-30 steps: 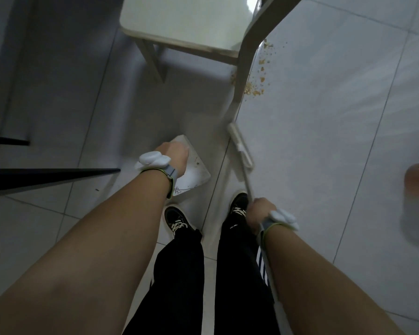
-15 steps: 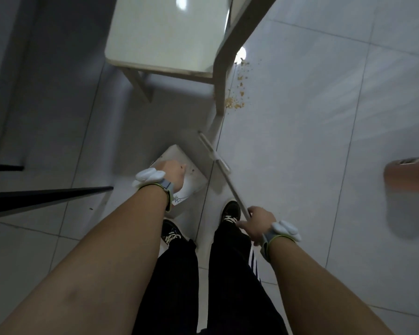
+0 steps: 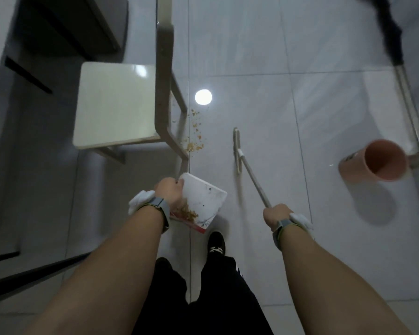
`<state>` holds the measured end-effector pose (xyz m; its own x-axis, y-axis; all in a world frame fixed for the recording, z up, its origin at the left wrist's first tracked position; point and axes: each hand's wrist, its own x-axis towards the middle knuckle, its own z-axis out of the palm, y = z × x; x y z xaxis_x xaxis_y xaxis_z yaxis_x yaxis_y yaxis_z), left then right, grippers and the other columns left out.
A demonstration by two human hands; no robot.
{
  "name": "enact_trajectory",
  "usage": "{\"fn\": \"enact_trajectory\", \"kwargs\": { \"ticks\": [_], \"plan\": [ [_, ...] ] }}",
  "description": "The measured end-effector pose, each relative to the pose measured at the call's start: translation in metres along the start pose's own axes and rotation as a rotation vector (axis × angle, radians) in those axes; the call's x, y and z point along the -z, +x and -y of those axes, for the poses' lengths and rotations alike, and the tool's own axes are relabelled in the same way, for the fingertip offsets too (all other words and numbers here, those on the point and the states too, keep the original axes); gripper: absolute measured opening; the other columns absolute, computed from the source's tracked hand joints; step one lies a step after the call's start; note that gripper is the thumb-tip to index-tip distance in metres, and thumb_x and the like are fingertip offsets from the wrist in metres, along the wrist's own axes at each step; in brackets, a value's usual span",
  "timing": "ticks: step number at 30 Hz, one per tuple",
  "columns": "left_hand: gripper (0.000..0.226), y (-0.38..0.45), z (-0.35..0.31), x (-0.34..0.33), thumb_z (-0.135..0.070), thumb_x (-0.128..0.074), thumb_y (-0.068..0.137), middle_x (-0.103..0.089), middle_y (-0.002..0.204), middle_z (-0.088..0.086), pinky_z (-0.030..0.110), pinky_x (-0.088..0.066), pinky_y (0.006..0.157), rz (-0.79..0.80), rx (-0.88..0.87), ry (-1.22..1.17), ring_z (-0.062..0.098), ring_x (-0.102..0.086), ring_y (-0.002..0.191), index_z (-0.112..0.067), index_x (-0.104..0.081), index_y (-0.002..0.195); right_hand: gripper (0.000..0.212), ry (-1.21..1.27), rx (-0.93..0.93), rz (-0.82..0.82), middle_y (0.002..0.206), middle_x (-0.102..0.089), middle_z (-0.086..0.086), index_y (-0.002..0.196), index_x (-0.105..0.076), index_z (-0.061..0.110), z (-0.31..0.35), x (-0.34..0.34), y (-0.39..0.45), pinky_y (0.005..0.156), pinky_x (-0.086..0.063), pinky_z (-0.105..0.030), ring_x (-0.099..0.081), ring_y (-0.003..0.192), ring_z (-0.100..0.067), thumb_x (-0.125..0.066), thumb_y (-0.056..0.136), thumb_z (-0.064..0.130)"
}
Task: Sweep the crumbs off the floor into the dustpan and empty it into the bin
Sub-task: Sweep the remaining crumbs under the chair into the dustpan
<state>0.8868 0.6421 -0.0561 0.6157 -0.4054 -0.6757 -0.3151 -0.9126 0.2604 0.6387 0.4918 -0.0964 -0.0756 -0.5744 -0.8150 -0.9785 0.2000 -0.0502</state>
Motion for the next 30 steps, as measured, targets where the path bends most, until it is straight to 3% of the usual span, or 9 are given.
{"fn": "enact_trajectory", "kwargs": {
  "ticks": [4, 8, 11, 15, 18, 21, 24, 27, 30],
  "plan": [
    [0.058, -0.008, -0.043, 0.015, -0.038, -0.036, 0.102, -0.06, 0.112, 0.035, 0.047, -0.051, 0.086, 0.011, -0.02, -0.156, 0.046, -0.061, 0.101, 0.014, -0.059, 0.104, 0.023, -0.132, -0.005, -0.062, 0.101, -0.066, -0.014, 0.093, -0.064, 0.006, -0.002, 0.046, -0.016, 0.071, -0.045, -0.026, -0.062, 0.088, -0.03, -0.048, 0.096, 0.023],
    [0.057, 0.007, -0.091, 0.035, -0.04, -0.038, 0.1, -0.057, 0.089, 0.038, 0.038, -0.047, 0.067, 0.063, -0.091, -0.271, 0.044, -0.062, 0.082, 0.01, -0.057, 0.081, 0.019, -0.092, -0.023, -0.123, 0.075, -0.058, -0.011, 0.085, -0.061, 0.006, 0.004, 0.086, -0.015, 0.047, -0.033, -0.024, -0.051, 0.06, -0.024, -0.05, 0.094, 0.019],
    [0.048, 0.026, -0.13, 0.052, -0.045, -0.039, 0.097, -0.048, 0.061, 0.01, 0.03, -0.041, 0.062, 0.063, -0.109, -0.323, 0.027, -0.051, 0.06, -0.014, -0.044, 0.062, 0.017, -0.098, -0.028, -0.208, 0.076, -0.057, -0.01, 0.086, -0.061, 0.007, 0.023, 0.114, -0.01, 0.048, -0.035, -0.024, -0.051, 0.059, -0.024, -0.052, 0.093, 0.02],
    [0.044, 0.049, -0.172, 0.067, -0.046, -0.04, 0.096, -0.045, 0.057, 0.006, 0.031, -0.042, 0.058, 0.109, -0.156, -0.419, 0.023, -0.046, 0.05, -0.015, -0.042, 0.065, 0.017, -0.127, -0.028, -0.279, 0.085, -0.064, -0.012, 0.09, -0.066, 0.006, 0.055, 0.145, 0.0, 0.061, -0.046, -0.027, -0.059, 0.071, -0.028, -0.056, 0.091, 0.019],
    [0.045, 0.07, -0.2, 0.075, -0.045, -0.036, 0.098, -0.042, 0.055, 0.004, 0.028, -0.04, 0.056, 0.16, -0.168, -0.453, 0.022, -0.043, 0.045, -0.015, -0.041, 0.064, 0.014, -0.188, -0.032, -0.303, 0.083, -0.061, -0.01, 0.087, -0.064, 0.009, 0.087, 0.171, 0.006, 0.057, -0.041, -0.023, -0.053, 0.066, -0.026, -0.056, 0.091, 0.02],
    [0.045, 0.087, -0.223, 0.085, -0.042, -0.035, 0.099, -0.051, 0.064, 0.014, 0.027, -0.04, 0.055, 0.217, -0.143, -0.515, 0.023, -0.043, 0.048, -0.011, -0.051, 0.07, 0.015, -0.235, -0.021, -0.32, 0.076, -0.056, -0.007, 0.082, -0.059, 0.012, 0.12, 0.2, 0.016, 0.045, -0.029, -0.021, -0.047, 0.055, -0.021, -0.055, 0.09, 0.023],
    [0.052, 0.107, -0.237, 0.1, -0.042, -0.034, 0.1, -0.064, 0.098, 0.032, 0.027, -0.04, 0.055, 0.23, -0.105, -0.573, 0.026, -0.045, 0.05, 0.003, -0.06, 0.106, 0.018, -0.261, -0.002, -0.342, 0.074, -0.059, -0.008, 0.079, -0.059, 0.011, 0.156, 0.223, 0.025, 0.051, -0.037, -0.024, -0.054, 0.061, -0.024, -0.056, 0.088, 0.026],
    [0.05, 0.13, -0.243, 0.116, -0.042, -0.035, 0.099, -0.051, 0.071, 0.016, 0.025, -0.036, 0.049, 0.219, -0.054, -0.676, 0.024, -0.039, 0.047, 0.003, -0.058, 0.1, 0.017, -0.306, 0.038, -0.32, 0.078, -0.061, -0.01, 0.084, -0.062, 0.012, 0.192, 0.237, 0.036, 0.058, -0.042, -0.027, -0.057, 0.068, -0.028, -0.057, 0.088, 0.027],
    [0.034, 0.142, -0.247, 0.125, -0.041, -0.036, 0.097, -0.036, 0.058, 0.003, 0.022, -0.03, 0.046, 0.234, 0.011, -0.782, 0.017, -0.031, 0.045, -0.012, -0.044, 0.081, 0.014, -0.346, 0.061, -0.265, 0.074, -0.059, -0.009, 0.089, -0.061, 0.01, 0.215, 0.245, 0.043, 0.049, -0.038, -0.025, -0.056, 0.063, -0.024, -0.052, 0.091, 0.021]
  ]
}}
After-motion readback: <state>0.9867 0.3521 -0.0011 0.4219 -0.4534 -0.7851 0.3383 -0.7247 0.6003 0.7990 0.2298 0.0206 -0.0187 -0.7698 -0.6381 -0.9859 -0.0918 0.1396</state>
